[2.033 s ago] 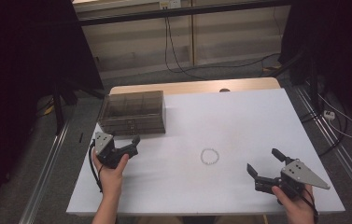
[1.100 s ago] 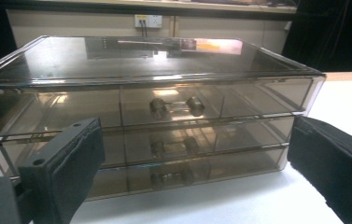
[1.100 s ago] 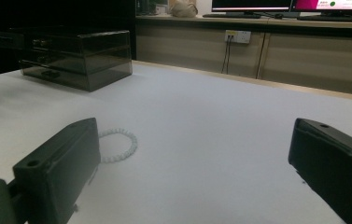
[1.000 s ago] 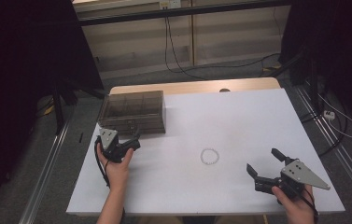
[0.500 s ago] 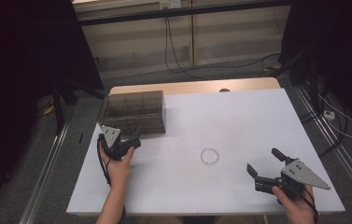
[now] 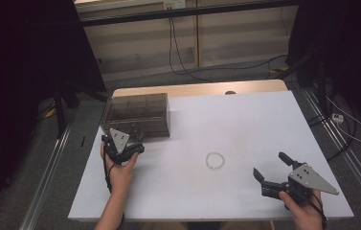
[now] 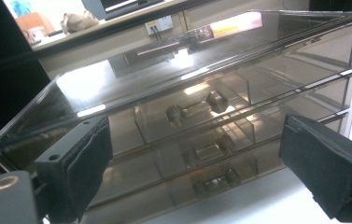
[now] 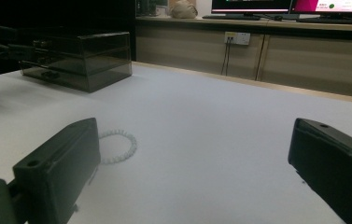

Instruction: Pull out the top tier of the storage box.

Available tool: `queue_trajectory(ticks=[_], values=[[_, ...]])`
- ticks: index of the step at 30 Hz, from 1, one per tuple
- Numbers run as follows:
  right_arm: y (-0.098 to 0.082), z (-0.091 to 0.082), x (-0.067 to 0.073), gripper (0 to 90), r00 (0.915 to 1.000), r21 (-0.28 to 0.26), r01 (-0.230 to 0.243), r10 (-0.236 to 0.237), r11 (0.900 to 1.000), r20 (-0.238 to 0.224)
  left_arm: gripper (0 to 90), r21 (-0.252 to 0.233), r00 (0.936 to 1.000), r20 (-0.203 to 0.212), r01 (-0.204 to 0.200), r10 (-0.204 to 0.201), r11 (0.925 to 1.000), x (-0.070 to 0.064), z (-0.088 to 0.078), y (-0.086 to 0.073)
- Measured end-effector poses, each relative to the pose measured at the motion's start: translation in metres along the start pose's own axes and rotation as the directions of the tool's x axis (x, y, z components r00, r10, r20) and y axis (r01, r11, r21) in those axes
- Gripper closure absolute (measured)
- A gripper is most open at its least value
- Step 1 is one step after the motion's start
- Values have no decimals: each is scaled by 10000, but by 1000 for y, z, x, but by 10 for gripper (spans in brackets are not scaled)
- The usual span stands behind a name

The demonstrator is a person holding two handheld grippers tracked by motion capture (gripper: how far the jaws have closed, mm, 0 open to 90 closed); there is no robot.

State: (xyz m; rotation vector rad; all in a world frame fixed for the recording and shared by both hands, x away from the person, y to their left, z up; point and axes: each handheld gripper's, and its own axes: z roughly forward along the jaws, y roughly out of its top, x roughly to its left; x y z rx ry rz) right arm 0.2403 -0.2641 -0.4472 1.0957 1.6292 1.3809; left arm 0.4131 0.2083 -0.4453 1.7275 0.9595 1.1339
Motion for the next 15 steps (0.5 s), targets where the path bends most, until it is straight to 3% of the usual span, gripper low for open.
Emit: queue_trajectory(ticks=[7, 12, 15], values=[[0, 0, 0, 20, 10000, 1, 24, -24, 10000, -1, 111, -19, 9976, -163, -670, 669, 9978, 1, -1, 1], [0, 0, 0, 20, 10000, 3, 22, -22, 10000, -7, 144, 1, 9918, -299, -1243, 1242, 9922, -1, -1, 0], [0, 0, 0, 20, 10000, 17, 39, -39, 10000, -1, 148, -22, 9901, -312, -1368, 1366, 9906, -1, -1, 0]])
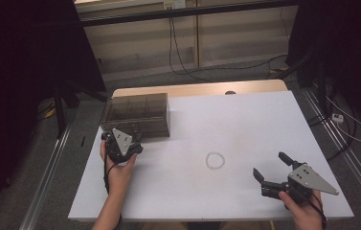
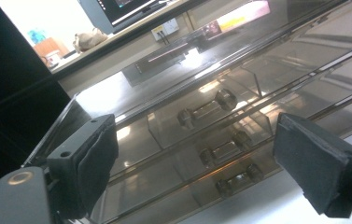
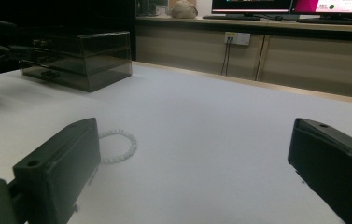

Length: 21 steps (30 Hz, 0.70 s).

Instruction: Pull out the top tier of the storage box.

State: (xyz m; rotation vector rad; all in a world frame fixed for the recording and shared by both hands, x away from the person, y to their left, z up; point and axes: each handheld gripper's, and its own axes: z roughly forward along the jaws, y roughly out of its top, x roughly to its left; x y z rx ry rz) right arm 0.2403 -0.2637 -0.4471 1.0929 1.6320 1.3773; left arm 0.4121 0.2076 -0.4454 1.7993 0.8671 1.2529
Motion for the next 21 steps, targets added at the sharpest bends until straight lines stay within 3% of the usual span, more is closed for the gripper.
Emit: queue_trajectory(ticks=[4, 5, 8, 13, 21], values=[[0, 0, 0, 20, 10000, -9, 11, -11, 10000, 0, 168, -43, 9995, -100, -309, 309, 9995, 0, 0, 1], [0, 0, 0, 20, 10000, -19, 2, -2, 10000, 11, 178, -57, 9980, -201, -598, 597, 9982, -1, -1, 1], [0, 0, 0, 20, 10000, -10, 3, -3, 10000, 1, 198, -134, 9969, -241, -757, 754, 9970, -1, -1, 2], [0, 0, 0, 20, 10000, -30, 5, -5, 10000, 1, 223, -145, 9905, -392, -1325, 1319, 9911, -1, -1, 4], [0, 0, 1, 20, 10000, -53, 59, -59, 10000, 10, 266, -208, 9852, -490, -1652, 1640, 9860, -1, -1, 2]])
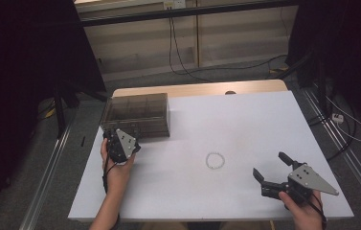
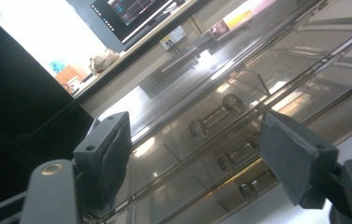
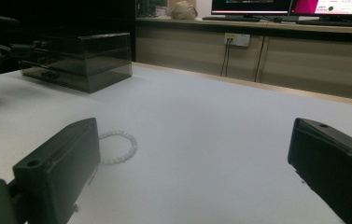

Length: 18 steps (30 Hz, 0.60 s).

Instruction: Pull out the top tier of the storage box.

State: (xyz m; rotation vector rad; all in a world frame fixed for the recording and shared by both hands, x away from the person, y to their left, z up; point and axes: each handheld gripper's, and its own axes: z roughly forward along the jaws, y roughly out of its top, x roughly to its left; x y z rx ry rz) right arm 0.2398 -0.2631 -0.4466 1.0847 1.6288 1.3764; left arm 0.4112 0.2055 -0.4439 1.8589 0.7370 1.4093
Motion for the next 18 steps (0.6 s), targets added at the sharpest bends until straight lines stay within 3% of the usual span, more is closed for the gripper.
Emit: queue_trajectory(ticks=[9, 18], values=[[0, 0, 0, 20, 10000, -7, 53, -53, 10000, 15, 316, -72, 9984, -190, -527, 526, 9986, 0, 0, -1], [1, 0, 1, 20, 9999, -4, 102, -102, 9999, 21, 352, -127, 9950, -108, -995, 993, 9950, -2, 1, 1]])
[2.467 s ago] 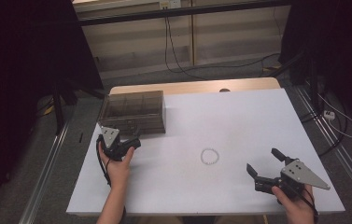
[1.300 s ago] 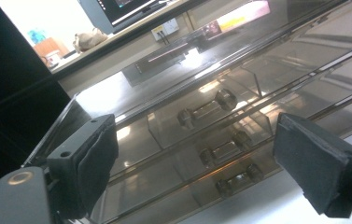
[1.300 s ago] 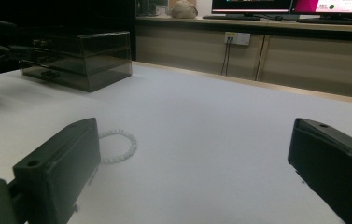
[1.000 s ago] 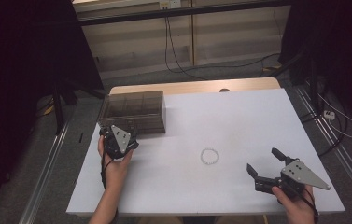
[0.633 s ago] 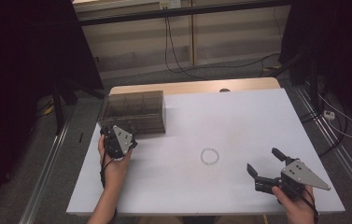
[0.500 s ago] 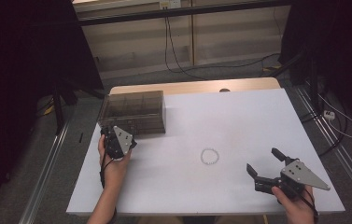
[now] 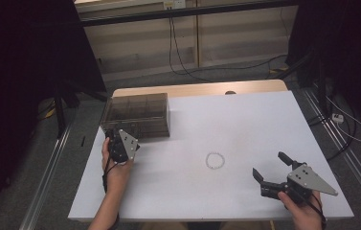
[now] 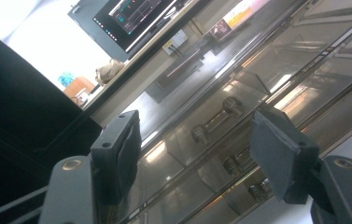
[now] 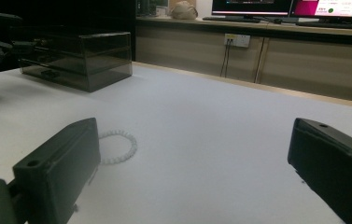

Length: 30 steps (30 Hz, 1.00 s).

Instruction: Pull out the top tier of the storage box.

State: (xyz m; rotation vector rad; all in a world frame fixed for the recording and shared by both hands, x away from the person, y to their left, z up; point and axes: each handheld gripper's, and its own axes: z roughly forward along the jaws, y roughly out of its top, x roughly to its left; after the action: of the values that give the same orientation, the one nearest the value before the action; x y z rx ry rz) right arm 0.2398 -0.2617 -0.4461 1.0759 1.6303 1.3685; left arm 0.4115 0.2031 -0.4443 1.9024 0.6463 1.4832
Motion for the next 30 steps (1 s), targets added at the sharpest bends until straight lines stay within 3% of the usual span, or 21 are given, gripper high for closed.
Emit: queue_trajectory(ticks=[15, 24, 30], values=[[0, 0, 0, 20, 10000, -18, 2, -2, 10000, -3, 424, 38, 9983, -47, -582, 582, 9983, -1, 2, 0], [0, 0, -1, 20, 10000, -39, -3, 3, 10000, 13, 462, -18, 9935, -45, -1141, 1140, 9935, -2, 3, 2], [0, 0, -1, 20, 10000, -45, -11, 12, 10000, 23, 472, -56, 9922, -42, -1247, 1247, 9922, -2, 2, 2]])
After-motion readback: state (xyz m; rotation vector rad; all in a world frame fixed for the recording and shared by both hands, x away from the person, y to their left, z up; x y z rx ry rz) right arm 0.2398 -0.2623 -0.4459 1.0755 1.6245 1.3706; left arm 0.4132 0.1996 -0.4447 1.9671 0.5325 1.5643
